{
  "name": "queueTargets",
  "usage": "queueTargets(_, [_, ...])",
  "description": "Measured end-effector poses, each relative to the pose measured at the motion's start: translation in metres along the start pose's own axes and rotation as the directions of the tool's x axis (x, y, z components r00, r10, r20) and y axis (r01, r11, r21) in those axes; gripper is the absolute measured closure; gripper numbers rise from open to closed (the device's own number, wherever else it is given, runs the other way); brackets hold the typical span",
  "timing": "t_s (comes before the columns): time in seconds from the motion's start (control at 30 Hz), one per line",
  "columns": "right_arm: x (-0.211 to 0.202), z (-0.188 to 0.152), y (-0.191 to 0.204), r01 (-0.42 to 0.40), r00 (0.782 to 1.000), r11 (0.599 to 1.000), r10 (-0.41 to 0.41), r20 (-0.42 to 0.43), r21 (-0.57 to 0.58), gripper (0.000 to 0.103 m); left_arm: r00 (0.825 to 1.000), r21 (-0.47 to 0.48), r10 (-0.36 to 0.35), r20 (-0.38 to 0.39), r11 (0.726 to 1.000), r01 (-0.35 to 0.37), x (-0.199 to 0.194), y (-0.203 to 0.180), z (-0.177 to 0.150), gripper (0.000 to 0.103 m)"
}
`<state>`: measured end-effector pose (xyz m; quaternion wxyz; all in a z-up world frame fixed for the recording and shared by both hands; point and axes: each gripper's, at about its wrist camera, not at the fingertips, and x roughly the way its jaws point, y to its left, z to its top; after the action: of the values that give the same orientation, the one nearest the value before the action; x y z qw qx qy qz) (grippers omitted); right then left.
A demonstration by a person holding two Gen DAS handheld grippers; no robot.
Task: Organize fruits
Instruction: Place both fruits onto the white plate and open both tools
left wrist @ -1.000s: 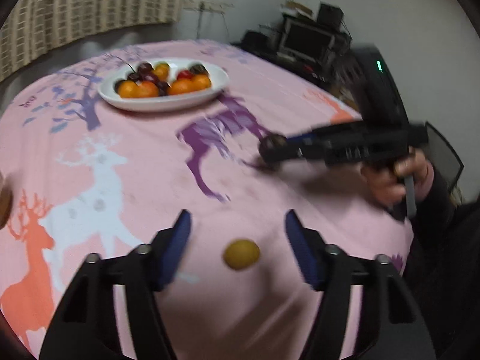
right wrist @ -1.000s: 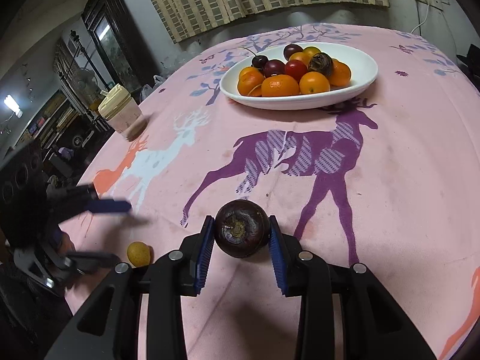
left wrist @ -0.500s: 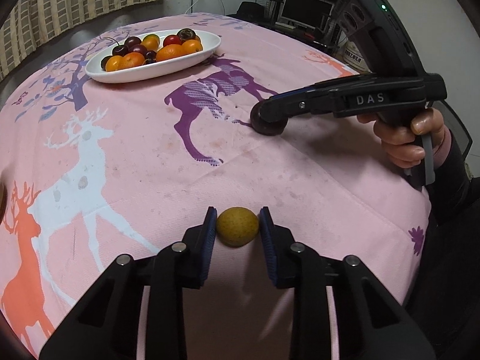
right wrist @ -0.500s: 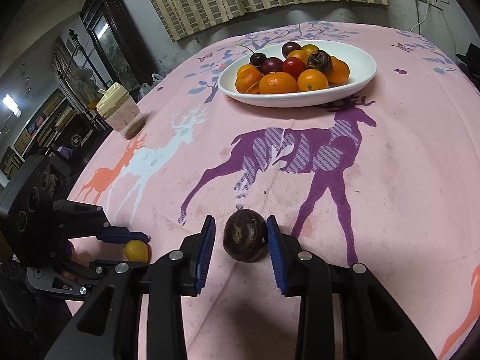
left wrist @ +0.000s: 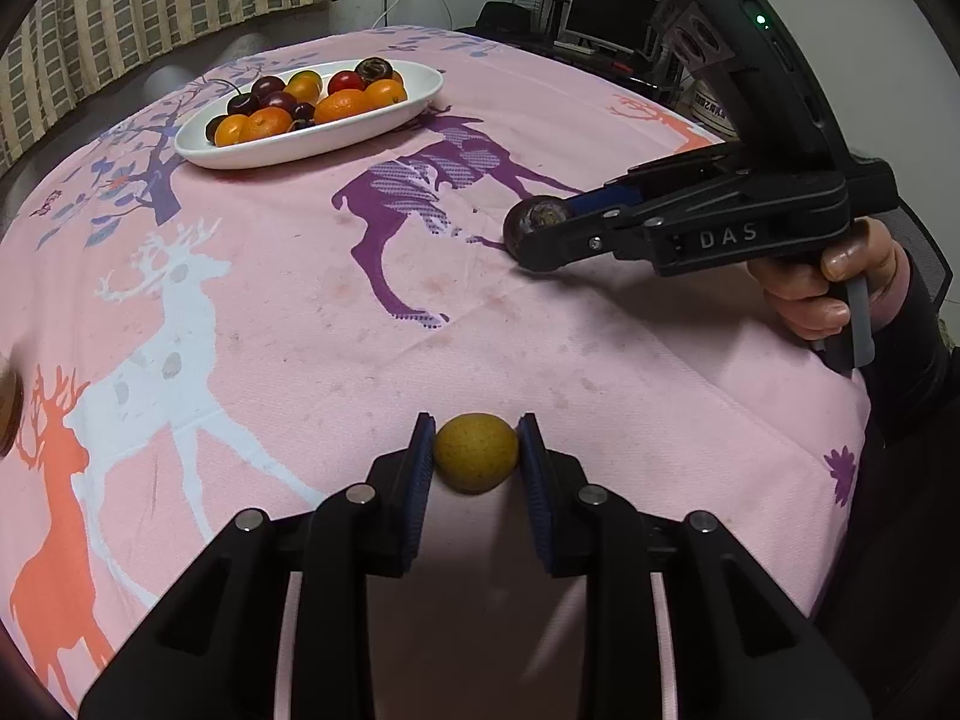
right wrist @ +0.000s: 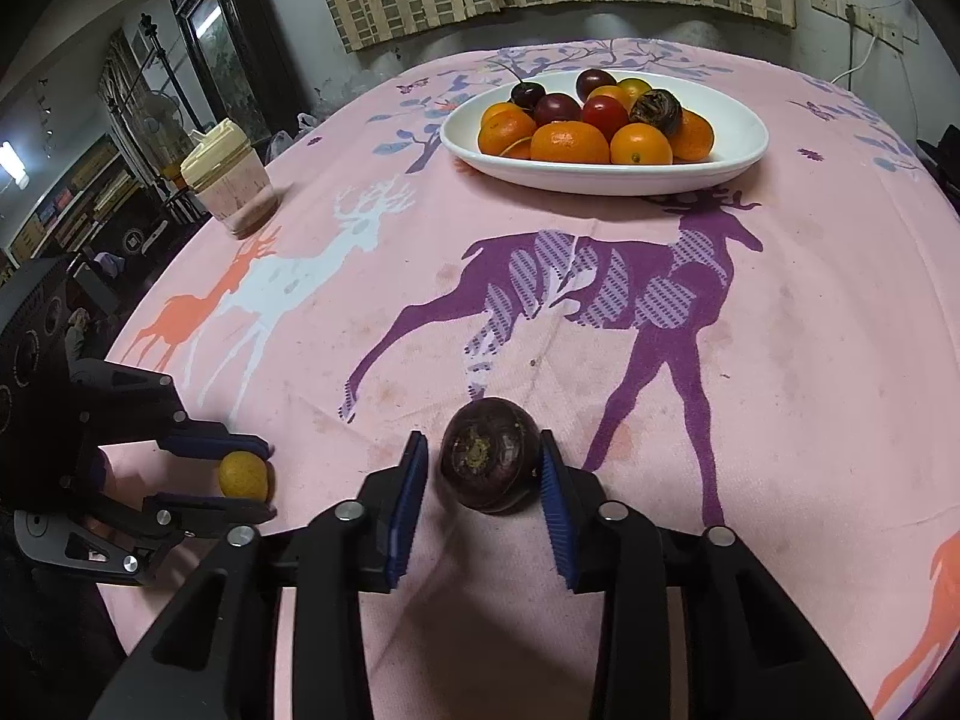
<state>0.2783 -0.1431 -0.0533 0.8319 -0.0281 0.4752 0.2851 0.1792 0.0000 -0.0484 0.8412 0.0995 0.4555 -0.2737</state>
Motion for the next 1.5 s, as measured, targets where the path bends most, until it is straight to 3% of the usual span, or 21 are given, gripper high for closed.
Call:
queueTargets(0.2, [-0.003,0.002,-0.004,-0.037,0.999,0.999,0.036,0.014,0.017,0.07,1.0,-0.043,0.009,0.015,0.999,-0.008,-0.005,0.01,0.003,0.076])
queueTargets(0.3, [-0.011,0.014,-0.005,-0.063,0.996,0.998,0.062,0.057,0.017,0.07,0.999,-0.06,0.03,0.037,0.998,-0.027,-0.011,0.022,0.021,0.076])
queueTargets(0.43, [-0.027,0.052,-0.012,-0.048,0.986,0.999,0.046,0.162,0.006,0.07,0.993,-0.13,0.068,0.101,0.99,-0.055,-0.018,0.054,0.073,0.076])
queueTargets(0.6, [-0.025,0.118,-0.032,0.019,0.959,0.999,-0.026,0.281,0.029,0.07,0.962,-0.278,0.192,0.195,0.951,-0.134,-0.009,0.105,0.158,0.076])
queueTargets(0.8, [0.015,0.172,-0.067,0.091,0.95,0.992,-0.113,0.291,0.087,0.07,0.941,-0.344,0.309,0.14,0.906,-0.246,0.044,0.142,0.219,0.076])
queueTargets(0.93, [0.033,0.185,-0.08,0.107,0.952,0.99,-0.13,0.279,0.096,0.069,0.933,-0.357,0.348,0.094,0.887,-0.295,0.067,0.154,0.227,0.075])
queueTargets(0.97, [0.033,0.185,-0.081,0.108,0.948,0.989,-0.134,0.289,0.103,0.06,0.926,-0.361,0.367,0.084,0.878,-0.315,0.069,0.155,0.227,0.072])
queueTargets(1.0, [0.031,0.184,-0.082,0.109,0.945,0.988,-0.137,0.296,0.109,0.044,0.919,-0.364,0.386,0.081,0.87,-0.334,0.067,0.154,0.226,0.063])
queueTargets(1.03, [0.028,0.183,-0.081,0.113,0.942,0.987,-0.143,0.304,0.114,0.039,0.91,-0.367,0.408,0.078,0.86,-0.354,0.064,0.153,0.224,0.034])
queueTargets(1.1, [0.018,0.176,-0.077,0.133,0.938,0.986,-0.157,0.309,0.099,0.031,0.883,-0.377,0.458,0.104,0.839,-0.391,0.051,0.147,0.219,0.01])
queueTargets(1.17, [0.005,0.165,-0.071,0.152,0.937,0.985,-0.17,0.305,0.08,0.02,0.867,-0.369,0.479,0.138,0.837,-0.404,0.034,0.138,0.213,0.009])
queueTargets(1.3, [-0.02,0.134,-0.062,0.158,0.937,0.985,-0.173,0.302,0.074,0.006,0.857,-0.35,0.495,0.145,0.835,-0.424,0.008,0.118,0.195,0.006])
queueTargets(1.5, [-0.033,0.077,-0.042,0.189,0.948,0.982,-0.19,0.256,0.029,0.004,0.861,-0.341,0.491,0.131,0.838,-0.426,-0.017,0.09,0.147,0.005])
